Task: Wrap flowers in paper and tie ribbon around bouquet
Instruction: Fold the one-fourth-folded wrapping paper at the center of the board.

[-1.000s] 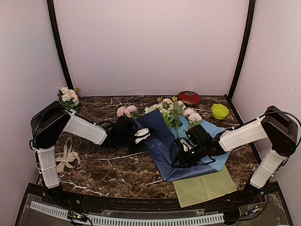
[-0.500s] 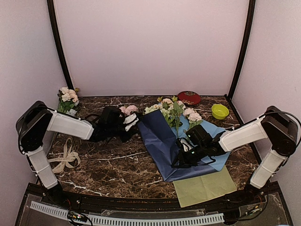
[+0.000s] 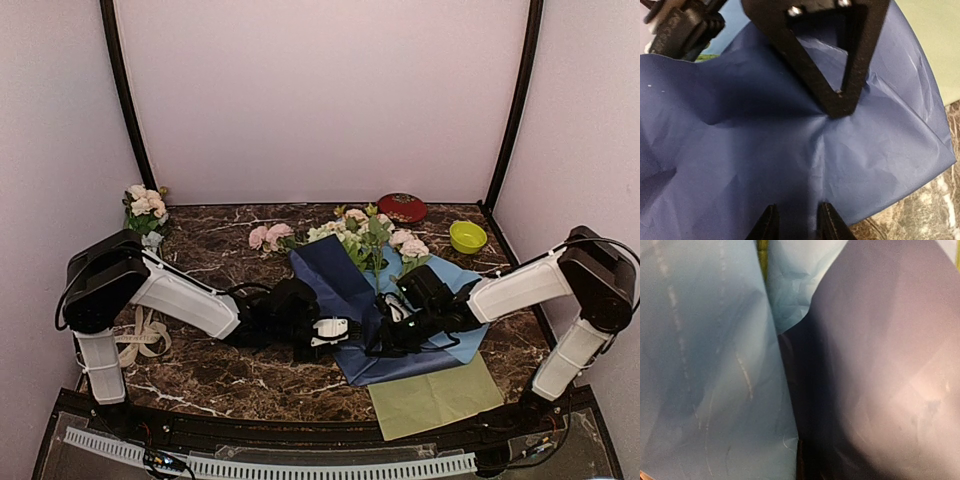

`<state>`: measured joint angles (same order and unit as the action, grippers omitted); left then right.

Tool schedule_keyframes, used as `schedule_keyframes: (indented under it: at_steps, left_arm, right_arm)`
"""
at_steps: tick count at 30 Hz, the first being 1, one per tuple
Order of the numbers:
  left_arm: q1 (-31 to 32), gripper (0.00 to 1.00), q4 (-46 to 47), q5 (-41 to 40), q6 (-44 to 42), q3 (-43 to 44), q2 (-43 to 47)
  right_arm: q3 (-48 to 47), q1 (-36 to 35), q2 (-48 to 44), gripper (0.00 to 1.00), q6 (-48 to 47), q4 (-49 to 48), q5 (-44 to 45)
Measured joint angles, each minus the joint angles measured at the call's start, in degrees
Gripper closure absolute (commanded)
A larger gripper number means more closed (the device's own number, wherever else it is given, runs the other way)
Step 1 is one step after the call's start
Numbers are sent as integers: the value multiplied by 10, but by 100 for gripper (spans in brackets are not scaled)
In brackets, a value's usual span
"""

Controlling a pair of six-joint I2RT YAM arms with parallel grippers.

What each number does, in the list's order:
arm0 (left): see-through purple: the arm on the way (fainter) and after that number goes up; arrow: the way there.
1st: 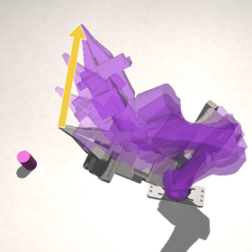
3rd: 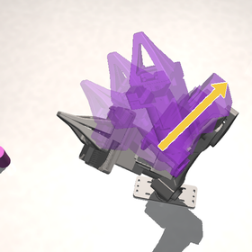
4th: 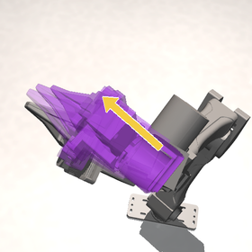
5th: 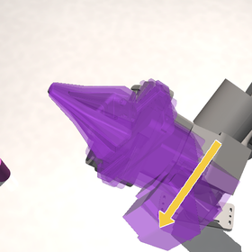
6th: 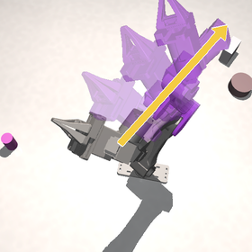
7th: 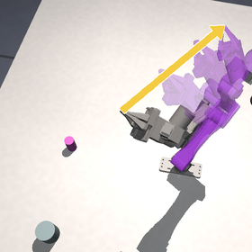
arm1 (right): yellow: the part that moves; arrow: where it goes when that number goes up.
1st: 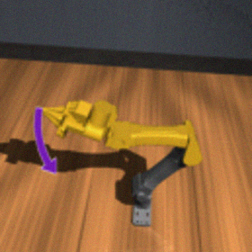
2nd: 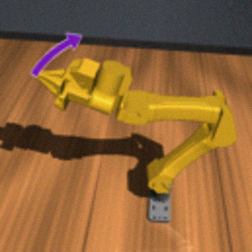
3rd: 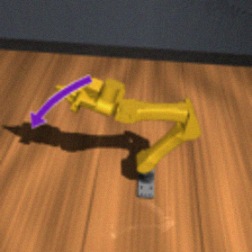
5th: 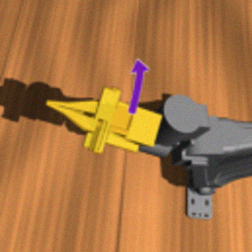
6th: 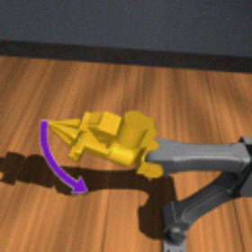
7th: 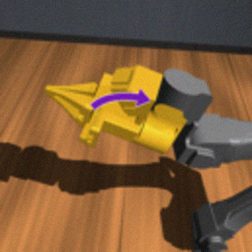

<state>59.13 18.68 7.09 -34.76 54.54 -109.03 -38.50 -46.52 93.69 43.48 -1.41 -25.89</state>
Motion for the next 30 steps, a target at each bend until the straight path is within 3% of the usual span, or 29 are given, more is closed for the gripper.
schedule_keyframes:
  at_steps: [4, 9, 18, 23, 30]
  left_arm:
    - [9, 71, -19, -8, -24, 2, -6]
    - [10, 72, -28, -8, -41, 6, -6]
    - [10, 73, -33, -5, -51, 8, -6]
    - [10, 72, -33, -5, -51, 8, -6]
    - [10, 61, -28, 2, -38, 9, -5]
  right_arm:
    - [5, -1, -12, 81, 9, 2, 5]
    - [9, -3, -58, 78, 16, 24, 36]
    - [10, -2, -102, 100, 17, 58, 87]
    - [19, -2, -92, 100, 21, 58, 89]
    - [45, -2, -89, 100, 37, 39, 89]
